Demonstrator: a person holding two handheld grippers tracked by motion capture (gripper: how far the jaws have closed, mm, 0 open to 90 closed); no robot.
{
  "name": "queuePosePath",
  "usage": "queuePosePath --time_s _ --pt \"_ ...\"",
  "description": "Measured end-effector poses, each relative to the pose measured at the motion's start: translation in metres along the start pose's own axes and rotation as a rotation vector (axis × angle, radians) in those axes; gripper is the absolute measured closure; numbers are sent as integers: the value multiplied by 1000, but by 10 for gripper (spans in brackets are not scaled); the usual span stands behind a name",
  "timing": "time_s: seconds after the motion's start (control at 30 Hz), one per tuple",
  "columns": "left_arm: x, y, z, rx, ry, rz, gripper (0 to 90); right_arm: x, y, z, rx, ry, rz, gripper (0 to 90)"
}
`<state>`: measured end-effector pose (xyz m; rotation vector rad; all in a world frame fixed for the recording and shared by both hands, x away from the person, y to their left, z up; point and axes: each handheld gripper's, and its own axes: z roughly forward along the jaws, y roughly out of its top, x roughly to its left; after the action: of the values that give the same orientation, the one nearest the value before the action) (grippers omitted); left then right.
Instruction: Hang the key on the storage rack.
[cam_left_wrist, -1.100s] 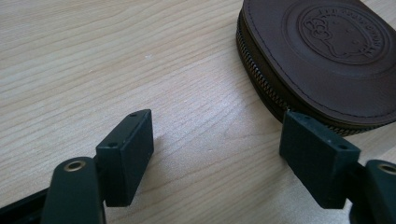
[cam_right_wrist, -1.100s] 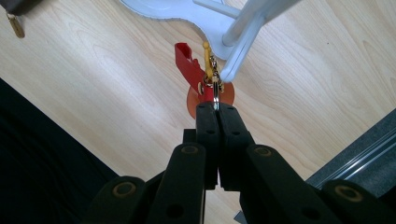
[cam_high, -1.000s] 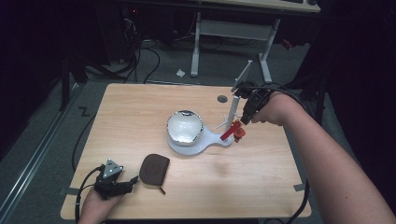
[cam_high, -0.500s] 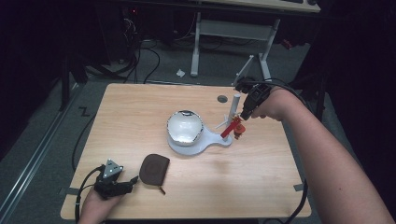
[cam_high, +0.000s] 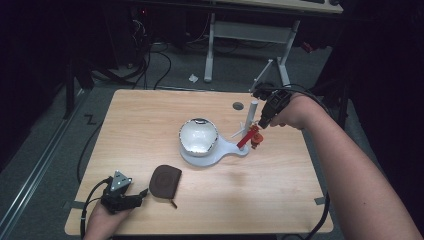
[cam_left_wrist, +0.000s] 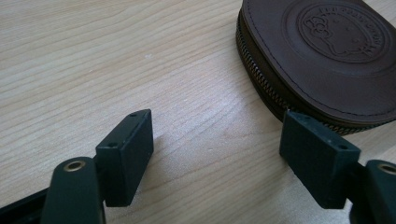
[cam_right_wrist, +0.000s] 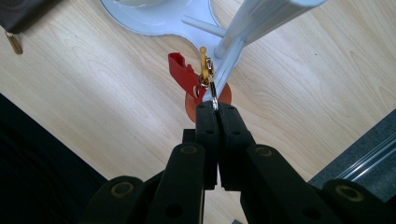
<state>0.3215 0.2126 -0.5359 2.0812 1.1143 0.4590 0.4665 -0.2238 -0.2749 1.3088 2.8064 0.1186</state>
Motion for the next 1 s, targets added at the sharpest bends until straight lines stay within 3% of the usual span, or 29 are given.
queuePosePath --time_s 0.47,0.5,0.73,0.83,0.9,0.93,0.97,1.0 --pt "0 0 0 0 -3 0 263 -2 0 1 -2 -14 5 873" --pt "0 0 0 -1 -2 0 263 0 0 1 1 -11 25 873" --pt "0 0 0 -1 -3 -1 263 -2 1 1 -8 -25 3 850" --pt "0 0 0 -1 -3 -1 263 -1 0 -2 -13 -23 33 848" --pt "0 0 0 -1 -3 -1 263 -2 -2 -2 -23 -29 15 847" --pt "0 0 0 -1 -3 0 263 0 -3 -3 -16 -26 39 847" --pt "0 0 0 -1 -2 0 262 -1 -4 -3 -22 -28 22 846" --pt "0 0 0 -1 -2 0 262 0 -6 -4 -15 -30 37 847"
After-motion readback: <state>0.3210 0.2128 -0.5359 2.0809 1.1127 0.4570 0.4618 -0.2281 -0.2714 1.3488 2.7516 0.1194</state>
